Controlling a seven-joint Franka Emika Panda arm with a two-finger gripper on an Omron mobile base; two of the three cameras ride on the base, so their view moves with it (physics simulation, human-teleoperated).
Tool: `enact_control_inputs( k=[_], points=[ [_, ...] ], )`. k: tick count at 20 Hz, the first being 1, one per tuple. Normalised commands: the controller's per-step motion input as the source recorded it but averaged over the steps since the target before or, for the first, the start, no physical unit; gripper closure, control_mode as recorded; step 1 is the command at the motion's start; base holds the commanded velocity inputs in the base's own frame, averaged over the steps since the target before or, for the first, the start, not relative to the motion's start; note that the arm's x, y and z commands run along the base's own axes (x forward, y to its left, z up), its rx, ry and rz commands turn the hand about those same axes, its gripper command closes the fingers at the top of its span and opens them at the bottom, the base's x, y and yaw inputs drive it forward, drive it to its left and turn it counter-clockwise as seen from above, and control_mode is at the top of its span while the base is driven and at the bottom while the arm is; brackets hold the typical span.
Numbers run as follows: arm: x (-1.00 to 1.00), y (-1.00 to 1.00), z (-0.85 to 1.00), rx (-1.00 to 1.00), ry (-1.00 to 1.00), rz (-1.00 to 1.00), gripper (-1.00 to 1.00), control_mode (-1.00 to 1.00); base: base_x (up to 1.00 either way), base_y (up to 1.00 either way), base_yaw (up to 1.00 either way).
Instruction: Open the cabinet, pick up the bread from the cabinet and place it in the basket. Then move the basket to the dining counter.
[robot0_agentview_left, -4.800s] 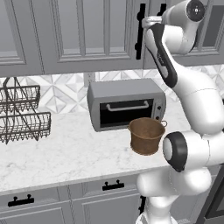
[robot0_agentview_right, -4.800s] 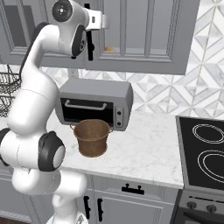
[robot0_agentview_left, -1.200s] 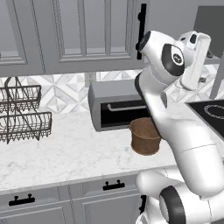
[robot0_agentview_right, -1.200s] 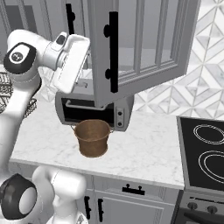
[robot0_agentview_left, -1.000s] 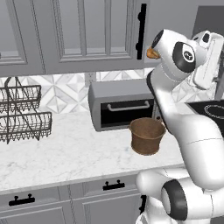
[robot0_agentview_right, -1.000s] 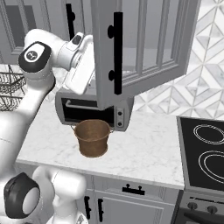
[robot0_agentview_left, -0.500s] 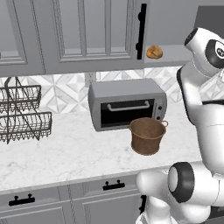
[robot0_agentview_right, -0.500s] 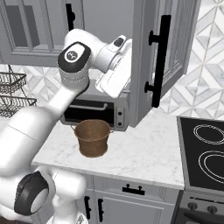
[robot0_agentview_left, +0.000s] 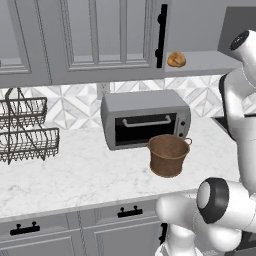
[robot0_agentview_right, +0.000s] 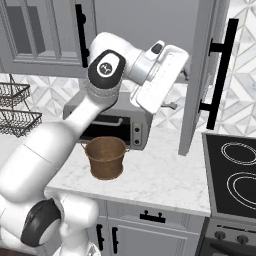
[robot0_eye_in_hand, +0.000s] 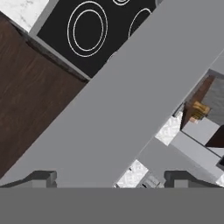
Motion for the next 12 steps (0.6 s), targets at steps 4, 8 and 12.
enact_control_inputs(
  k=[4, 8, 12],
  points=[
    [0.00, 0.99, -0.25, 0.03, 0.00, -0.04, -1.00, -1.00, 0.00, 0.00, 0.00],
    [0.14, 1.00, -0.62, 0.24, 0.01, -0.02, -1.00, -1.00, 0.00, 0.00, 0.00],
    [0.26, 1.00, -0.77, 0.47, 0.00, -0.07, -1.00, -1.00, 0.00, 0.00, 0.00]
  ],
)
